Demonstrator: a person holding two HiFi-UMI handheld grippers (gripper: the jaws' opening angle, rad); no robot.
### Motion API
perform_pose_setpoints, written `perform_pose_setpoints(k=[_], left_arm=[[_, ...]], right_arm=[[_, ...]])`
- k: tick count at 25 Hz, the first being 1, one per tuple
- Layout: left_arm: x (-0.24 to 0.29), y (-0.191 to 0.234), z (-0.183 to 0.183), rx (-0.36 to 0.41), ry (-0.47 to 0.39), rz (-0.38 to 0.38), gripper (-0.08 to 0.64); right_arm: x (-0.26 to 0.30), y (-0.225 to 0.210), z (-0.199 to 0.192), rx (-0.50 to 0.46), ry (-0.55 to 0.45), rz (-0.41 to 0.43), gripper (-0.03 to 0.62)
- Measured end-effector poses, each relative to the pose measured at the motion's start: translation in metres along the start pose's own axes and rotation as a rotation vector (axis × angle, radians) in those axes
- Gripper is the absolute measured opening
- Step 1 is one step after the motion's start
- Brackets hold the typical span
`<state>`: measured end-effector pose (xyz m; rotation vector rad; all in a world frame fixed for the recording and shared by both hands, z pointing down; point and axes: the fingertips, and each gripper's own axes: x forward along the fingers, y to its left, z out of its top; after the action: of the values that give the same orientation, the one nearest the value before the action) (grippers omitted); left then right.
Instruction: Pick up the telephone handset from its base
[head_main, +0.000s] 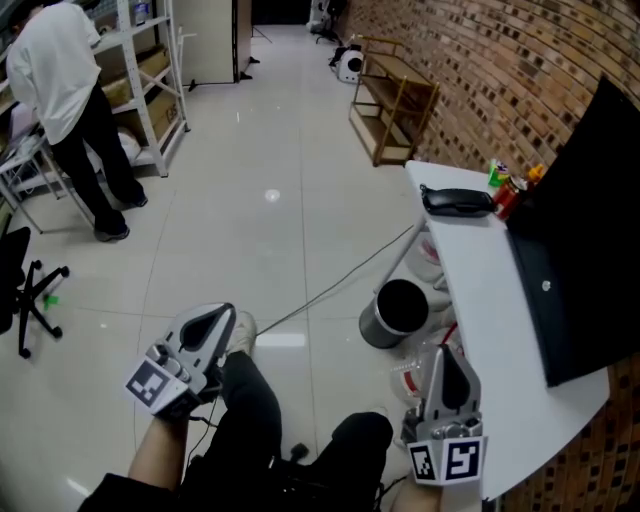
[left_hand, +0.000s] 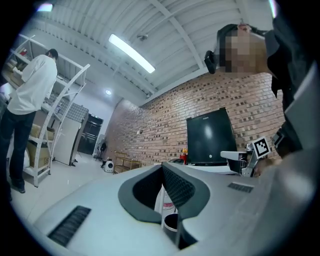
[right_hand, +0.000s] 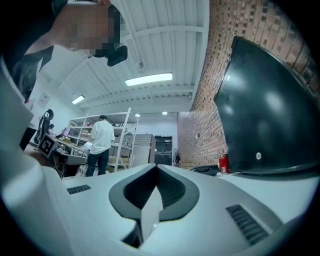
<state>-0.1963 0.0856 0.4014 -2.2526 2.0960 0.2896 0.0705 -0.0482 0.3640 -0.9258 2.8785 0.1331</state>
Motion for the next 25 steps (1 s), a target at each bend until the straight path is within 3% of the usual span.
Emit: perform_pose_setpoints(k=[13, 25], left_arm=[[0.09, 0.046, -0.01, -0.003, 0.015, -0.023, 0.003], [0.207, 0.057, 0.016, -0.001, -0.06, -0.204, 0.002]], right_arm=[[0.065, -0.045, 0.006, 0.006, -0.028, -0.037, 0.009], [0.092, -0.087, 0.041, -0.061, -0.068, -0.176, 0.009]])
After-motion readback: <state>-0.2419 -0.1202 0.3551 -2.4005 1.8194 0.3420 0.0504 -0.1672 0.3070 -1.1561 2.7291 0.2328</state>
